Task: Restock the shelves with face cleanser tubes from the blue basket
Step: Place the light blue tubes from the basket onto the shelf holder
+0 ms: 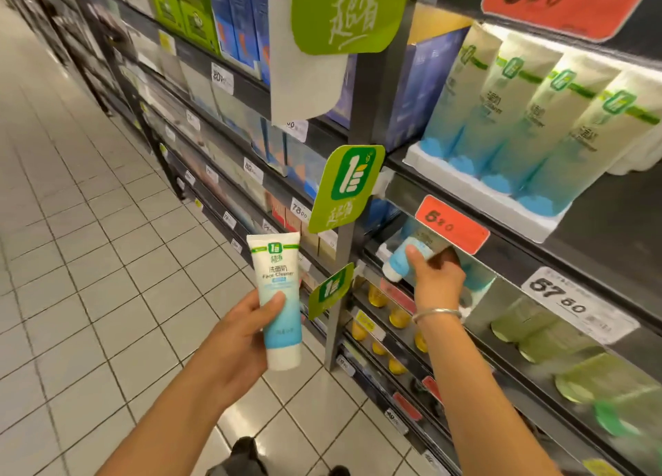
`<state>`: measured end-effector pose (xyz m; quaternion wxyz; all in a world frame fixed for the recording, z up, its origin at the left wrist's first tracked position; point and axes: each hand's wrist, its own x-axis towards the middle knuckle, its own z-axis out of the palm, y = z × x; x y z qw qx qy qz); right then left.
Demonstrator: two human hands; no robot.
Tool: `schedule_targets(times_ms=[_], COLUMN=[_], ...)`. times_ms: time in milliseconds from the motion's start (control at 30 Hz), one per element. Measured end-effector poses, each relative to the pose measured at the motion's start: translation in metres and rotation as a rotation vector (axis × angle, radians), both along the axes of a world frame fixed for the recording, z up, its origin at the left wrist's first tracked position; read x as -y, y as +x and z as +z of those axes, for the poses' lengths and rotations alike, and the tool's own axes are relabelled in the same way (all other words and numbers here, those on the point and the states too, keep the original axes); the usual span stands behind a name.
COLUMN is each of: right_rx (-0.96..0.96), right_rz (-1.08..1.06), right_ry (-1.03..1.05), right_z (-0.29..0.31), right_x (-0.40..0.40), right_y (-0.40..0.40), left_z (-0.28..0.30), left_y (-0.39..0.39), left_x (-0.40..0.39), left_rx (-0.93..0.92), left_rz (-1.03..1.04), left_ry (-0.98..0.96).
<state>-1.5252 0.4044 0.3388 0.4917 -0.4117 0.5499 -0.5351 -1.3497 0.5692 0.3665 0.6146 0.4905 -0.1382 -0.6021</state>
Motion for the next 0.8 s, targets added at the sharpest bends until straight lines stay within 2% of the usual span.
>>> schedule_targets(times_ms=[100, 167, 200, 300, 333, 433, 633, 700, 800], right_rx=[-0.087, -0.273, -0.341, -0.383, -0.459, -0.729, -1.071, -1.113, -0.995], right_rz=[-0.104, -0.146, -0.136, -0.069, -0.035, 0.007, 0.032, 0.025, -0.021], right_ry=[0.029, 0.089, 0.109, 0.215, 0.223, 0.086, 0.051, 0.088, 0.067], right_z=[-0.002, -0.004, -0.003, -0.001, -0.001, -0.004, -0.006, -0.009, -0.012], right_x=[0.01, 0.017, 0.021, 0.031, 0.032, 0.034, 0.045, 0.049, 0.046], right_y=[0.009, 0.013, 0.014, 0.018, 0.02, 0.028, 0.042, 0.044, 0.052], left_z=[-0.002, -0.002, -0.002, 0.0, -0.001, -0.005, -0.011, -0.014, -0.018], left_y=[0.007, 0.011, 0.013, 0.02, 0.022, 0.026, 0.036, 0.037, 0.038], left_x=[0.004, 0.007, 0.009, 0.017, 0.019, 0.022, 0.032, 0.032, 0.029], left_rx=[0.008, 0.008, 0.01, 0.013, 0.012, 0.0, 0.009, 0.038, 0.062], left_rz=[-0.022, -0.044, -0.057, -0.106, -0.119, -0.136, -0.191, -0.223, -0.281], left_ry=[0.004, 0.001, -0.006, -0.03, -0.033, -0.034, -0.022, -0.002, 0.032])
